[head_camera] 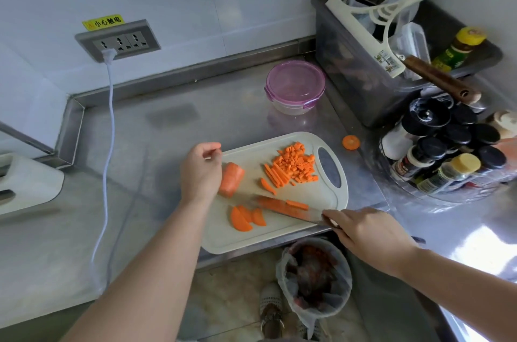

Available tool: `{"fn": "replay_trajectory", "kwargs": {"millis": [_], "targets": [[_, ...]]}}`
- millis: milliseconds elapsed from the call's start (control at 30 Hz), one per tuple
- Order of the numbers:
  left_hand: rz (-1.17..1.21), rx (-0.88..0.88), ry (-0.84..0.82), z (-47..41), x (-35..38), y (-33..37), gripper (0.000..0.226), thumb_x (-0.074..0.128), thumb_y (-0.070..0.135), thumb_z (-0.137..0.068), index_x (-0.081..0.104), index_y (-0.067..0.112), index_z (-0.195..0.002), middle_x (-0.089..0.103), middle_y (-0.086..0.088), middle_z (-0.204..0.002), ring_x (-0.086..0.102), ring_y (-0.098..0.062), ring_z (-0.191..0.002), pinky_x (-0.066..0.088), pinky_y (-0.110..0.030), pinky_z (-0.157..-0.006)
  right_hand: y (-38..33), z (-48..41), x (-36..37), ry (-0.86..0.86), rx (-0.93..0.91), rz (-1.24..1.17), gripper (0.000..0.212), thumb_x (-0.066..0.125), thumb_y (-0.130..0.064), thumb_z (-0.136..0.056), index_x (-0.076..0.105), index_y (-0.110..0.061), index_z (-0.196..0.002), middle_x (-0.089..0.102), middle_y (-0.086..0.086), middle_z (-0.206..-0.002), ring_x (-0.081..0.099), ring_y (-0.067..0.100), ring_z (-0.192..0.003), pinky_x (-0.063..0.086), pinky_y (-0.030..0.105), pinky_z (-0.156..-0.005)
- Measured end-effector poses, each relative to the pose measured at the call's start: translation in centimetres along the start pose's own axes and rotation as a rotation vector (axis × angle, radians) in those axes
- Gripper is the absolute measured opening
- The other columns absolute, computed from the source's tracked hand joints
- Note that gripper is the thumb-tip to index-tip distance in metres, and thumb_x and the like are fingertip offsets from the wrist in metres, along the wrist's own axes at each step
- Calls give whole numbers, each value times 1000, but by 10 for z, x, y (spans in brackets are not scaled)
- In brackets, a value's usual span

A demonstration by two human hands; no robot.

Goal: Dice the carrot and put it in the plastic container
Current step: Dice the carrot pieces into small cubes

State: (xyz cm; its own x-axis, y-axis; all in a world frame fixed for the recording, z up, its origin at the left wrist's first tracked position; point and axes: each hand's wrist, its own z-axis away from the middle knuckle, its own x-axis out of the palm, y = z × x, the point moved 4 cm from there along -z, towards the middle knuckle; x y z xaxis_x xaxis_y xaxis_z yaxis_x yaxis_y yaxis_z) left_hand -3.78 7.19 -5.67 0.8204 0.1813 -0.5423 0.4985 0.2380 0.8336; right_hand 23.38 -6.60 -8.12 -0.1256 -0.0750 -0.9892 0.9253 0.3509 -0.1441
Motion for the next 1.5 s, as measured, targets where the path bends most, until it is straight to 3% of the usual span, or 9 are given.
{"fn": "replay_trajectory", "kwargs": {"millis": [100,200,267,567,767,867,1033,1300,1500], "targets": [[-136,192,-356,17,24,29,18,58,11,-92,70,25,-93,63,13,-80,58,-7,-72,42,-22,-69,1,-3,-1,62,-53,95,40,85,-19,-62,70,-19,-99,61,-6,-61,50,23,-39,37,27,-31],[-393,447,-764,47,56,43,14,67,17,-86,72,29,-90,61,13,-91,58,-5,-85,43,-22,-82,-1,-9,-7,114,-88,152,50,90,-20,-48,72,-18,-94,61,-6,-62,49,23,-39,35,23,-36],[-594,554,-849,60,74,39,17,69,29,-83,72,30,-99,59,11,-101,58,-9,-96,45,-28,-88,-2,-12,-7,128,-121,158,49,89,-19,-44,72,-19,-90,61,-6,-61,51,22,-40,39,22,-40],[-800,539,-791,57,93,15,9,64,29,-86,69,28,-93,64,8,-106,60,-16,-100,47,-30,-86,9,-3,-6,108,-218,146,46,87,-19,-49,72,-23,-92,60,-10,-62,53,15,-45,42,20,-49],[-603,500,-847,57,95,22,23,73,40,-80,71,26,-98,53,13,-90,49,1,-75,42,-20,-76,12,-5,-9,132,-227,131,45,83,-18,-51,72,-22,-94,60,-9,-62,52,16,-44,45,22,-46],[-670,529,-836,60,98,22,16,71,42,-81,70,28,-89,53,14,-88,53,-6,-84,45,-28,-79,6,-12,-10,163,-263,142,32,72,-19,-62,72,-23,-94,61,-8,-62,50,16,-42,42,21,-45],[-771,540,-800,59,96,17,15,66,44,-84,64,30,-81,59,9,-96,57,-13,-89,46,-32,-78,13,-12,-6,89,-259,126,42,82,-17,-57,71,-23,-97,62,-8,-63,49,19,-42,45,25,-43],[-838,584,-778,54,97,20,11,60,33,-88,69,26,-90,62,7,-103,60,-18,-98,47,-32,-85,14,-8,-19,127,-268,119,42,36,-22,-75,72,-26,-96,62,-11,-63,47,17,-41,40,22,-42],[-704,416,-480,7,66,20,21,58,14,-88,71,25,-100,64,1,-107,64,-22,-97,49,-32,-83,32,10,-22,95,-43,-51,38,58,-21,-73,63,-32,-109,65,-13,-71,53,16,-47,43,25,-41]]}}
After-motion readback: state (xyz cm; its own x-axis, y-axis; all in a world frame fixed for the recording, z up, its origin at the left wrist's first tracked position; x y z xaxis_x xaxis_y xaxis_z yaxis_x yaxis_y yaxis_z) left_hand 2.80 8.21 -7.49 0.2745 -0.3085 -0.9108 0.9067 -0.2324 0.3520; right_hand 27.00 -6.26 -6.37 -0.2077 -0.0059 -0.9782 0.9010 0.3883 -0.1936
